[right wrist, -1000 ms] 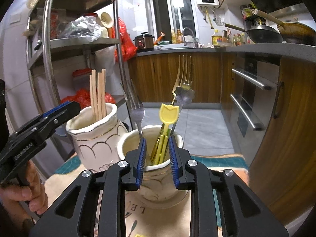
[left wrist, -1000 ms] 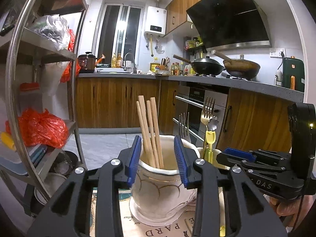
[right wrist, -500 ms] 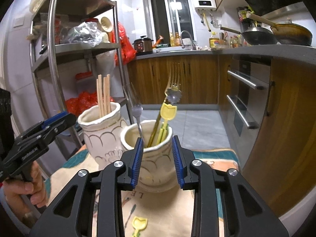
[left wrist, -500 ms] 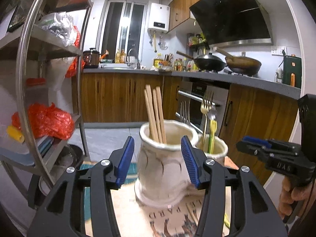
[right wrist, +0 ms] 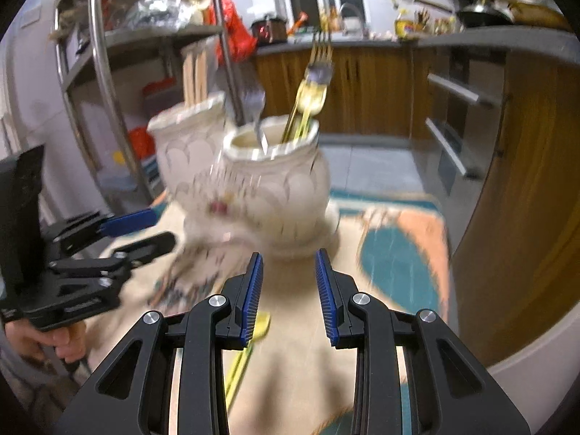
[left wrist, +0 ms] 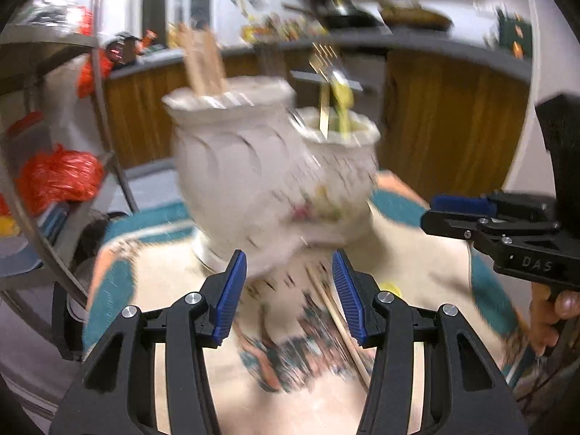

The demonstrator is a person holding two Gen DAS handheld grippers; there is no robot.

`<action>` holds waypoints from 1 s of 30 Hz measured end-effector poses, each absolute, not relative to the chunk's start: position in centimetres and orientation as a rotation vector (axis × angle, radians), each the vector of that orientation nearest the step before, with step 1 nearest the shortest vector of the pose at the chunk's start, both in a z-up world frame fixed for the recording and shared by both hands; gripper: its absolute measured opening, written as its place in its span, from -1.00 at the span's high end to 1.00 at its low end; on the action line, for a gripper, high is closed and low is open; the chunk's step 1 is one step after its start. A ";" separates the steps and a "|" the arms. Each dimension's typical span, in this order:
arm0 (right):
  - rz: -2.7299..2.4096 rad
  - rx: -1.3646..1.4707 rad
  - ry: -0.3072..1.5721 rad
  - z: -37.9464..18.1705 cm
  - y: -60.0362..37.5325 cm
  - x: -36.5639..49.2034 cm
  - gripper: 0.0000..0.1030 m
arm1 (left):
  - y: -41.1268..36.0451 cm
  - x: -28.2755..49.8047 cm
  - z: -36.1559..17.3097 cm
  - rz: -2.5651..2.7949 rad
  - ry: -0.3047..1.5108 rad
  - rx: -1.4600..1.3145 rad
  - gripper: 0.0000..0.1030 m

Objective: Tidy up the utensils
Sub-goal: 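Move the left tool to the last chopstick while the right tool moves to the last yellow spoon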

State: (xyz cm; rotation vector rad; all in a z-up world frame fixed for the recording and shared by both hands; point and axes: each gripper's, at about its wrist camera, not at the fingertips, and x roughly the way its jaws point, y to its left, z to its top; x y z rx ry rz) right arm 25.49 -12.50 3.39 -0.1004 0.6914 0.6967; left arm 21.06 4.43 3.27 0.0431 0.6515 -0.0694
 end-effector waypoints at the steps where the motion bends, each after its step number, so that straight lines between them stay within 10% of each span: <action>1: 0.705 -0.106 0.708 3.1 -12.4 25.3 0.39 | 3.9 21.1 2.9 -0.079 0.671 0.065 0.04; 18: 0.859 -0.285 0.898 -1.1 -10.3 20.7 0.03 | 0.6 21.6 -1.2 -0.149 0.840 0.169 0.04; 30: 0.837 -0.397 0.894 -1.0 -10.2 20.0 0.12 | 1.0 21.9 -1.4 -0.169 0.891 0.150 0.05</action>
